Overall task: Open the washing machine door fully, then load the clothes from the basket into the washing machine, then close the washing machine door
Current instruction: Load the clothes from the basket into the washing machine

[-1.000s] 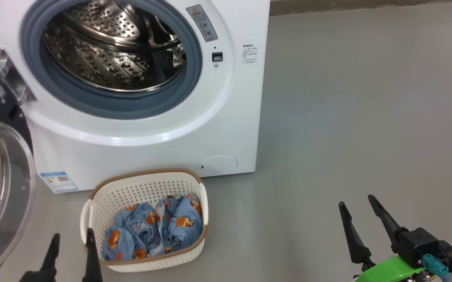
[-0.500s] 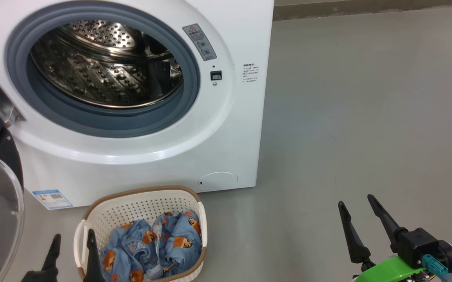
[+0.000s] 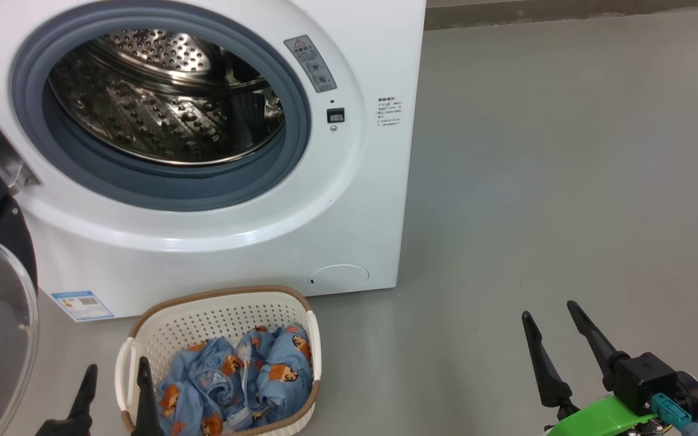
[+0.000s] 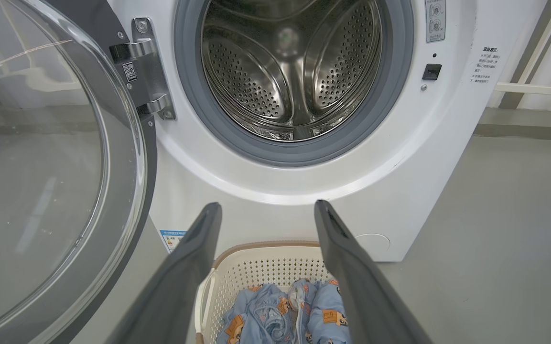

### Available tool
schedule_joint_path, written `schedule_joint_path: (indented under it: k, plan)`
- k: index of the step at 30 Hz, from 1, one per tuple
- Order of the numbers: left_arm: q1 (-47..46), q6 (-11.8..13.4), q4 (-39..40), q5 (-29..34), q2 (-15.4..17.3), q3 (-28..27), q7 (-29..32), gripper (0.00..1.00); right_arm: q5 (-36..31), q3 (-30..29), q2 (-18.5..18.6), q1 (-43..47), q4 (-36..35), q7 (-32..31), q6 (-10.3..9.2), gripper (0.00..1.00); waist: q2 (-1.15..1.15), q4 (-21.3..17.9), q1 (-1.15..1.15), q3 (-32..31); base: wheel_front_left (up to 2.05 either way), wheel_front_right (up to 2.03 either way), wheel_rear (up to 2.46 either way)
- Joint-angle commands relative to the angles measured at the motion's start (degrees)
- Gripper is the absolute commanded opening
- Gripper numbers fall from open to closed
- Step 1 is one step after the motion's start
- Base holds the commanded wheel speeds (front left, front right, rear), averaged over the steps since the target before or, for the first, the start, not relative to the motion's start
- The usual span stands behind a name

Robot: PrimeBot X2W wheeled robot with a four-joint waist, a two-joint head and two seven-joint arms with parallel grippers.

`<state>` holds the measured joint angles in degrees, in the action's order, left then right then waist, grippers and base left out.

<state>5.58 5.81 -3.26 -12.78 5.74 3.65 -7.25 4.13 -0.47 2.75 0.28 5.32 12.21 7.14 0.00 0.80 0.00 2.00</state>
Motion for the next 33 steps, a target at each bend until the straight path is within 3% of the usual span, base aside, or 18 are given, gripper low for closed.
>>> schedule_joint_path:
  k: [1, 12, 19, 26, 33]
  plan:
    - [-2.38, -0.08, 1.07, -0.23, 1.02, -1.71, -0.75, 1.0, 0.64, 1.64, 0.13, -1.27, -1.29, 0.56, 0.35, 1.0, 0.0, 0.08, 0.0, 0.09, 0.0, 0.0, 0.0]
    - [-3.42, -0.24, 0.24, -0.91, 0.68, -0.63, -1.33, 1.0, 0.53, 1.48, 0.13, -2.09, -1.91, 0.52, 0.35, 1.0, 0.0, 1.16, 0.0, 2.4, 0.0, 0.0, 0.0]
    - [-6.34, -1.91, -4.58, -1.98, -0.16, 1.66, -1.93, 1.0, 0.37, 1.99, 0.13, -3.43, -2.45, 0.48, 0.35, 1.0, 0.0, 1.5, 0.0, 5.7, 0.0, 0.0, 0.0]
    - [-14.1, -5.51, -16.65, -3.14, -1.22, 5.36, -2.52, 1.0, 0.09, 2.72, 0.13, -5.65, -3.54, 0.45, 0.35, 1.0, 0.0, 1.26, 0.0, 10.99, 0.0, 0.0, 0.0]
    - [-26.82, -10.36, -35.34, -6.19, -2.35, 8.84, -3.02, 1.0, 0.02, 3.75, 0.15, -9.2, -4.2, 0.85, 0.35, 1.0, 0.0, -0.56, 0.0, 17.83, 0.0, 0.0, 0.0]
